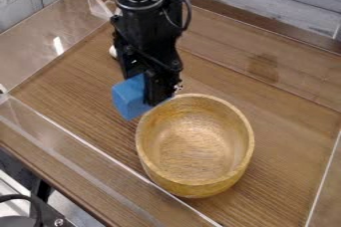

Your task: Put the blue block in the brown bowl

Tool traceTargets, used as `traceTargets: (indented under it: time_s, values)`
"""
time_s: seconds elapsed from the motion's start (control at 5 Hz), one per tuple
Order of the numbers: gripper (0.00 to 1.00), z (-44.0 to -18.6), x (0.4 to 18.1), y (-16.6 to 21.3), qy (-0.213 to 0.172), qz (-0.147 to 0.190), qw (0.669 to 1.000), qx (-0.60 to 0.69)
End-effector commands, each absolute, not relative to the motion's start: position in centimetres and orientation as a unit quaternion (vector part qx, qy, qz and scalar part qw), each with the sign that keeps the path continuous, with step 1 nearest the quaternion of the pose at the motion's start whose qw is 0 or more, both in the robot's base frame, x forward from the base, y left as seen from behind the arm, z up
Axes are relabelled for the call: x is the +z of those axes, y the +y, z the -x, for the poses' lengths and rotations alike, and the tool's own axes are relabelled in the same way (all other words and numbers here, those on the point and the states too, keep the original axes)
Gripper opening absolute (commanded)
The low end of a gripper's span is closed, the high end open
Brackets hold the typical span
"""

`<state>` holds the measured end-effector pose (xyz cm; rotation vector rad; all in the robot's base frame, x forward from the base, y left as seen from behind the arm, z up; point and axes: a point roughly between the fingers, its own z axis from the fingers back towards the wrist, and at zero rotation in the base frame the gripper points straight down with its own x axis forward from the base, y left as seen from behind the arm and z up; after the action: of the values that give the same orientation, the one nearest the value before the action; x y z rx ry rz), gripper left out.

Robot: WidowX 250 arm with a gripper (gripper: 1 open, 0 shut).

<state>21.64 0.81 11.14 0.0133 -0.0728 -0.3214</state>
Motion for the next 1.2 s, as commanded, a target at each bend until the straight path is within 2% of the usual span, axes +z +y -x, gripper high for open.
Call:
traceTargets:
  time_s: [0.0, 1.0]
  values:
    - [0.00, -22.5, 13.1, 0.6, -0.072, -0.015, 0.986, -0.151]
    - [0.00, -22.4, 13.7, -0.5, -0.074, -0.013, 0.990, -0.118]
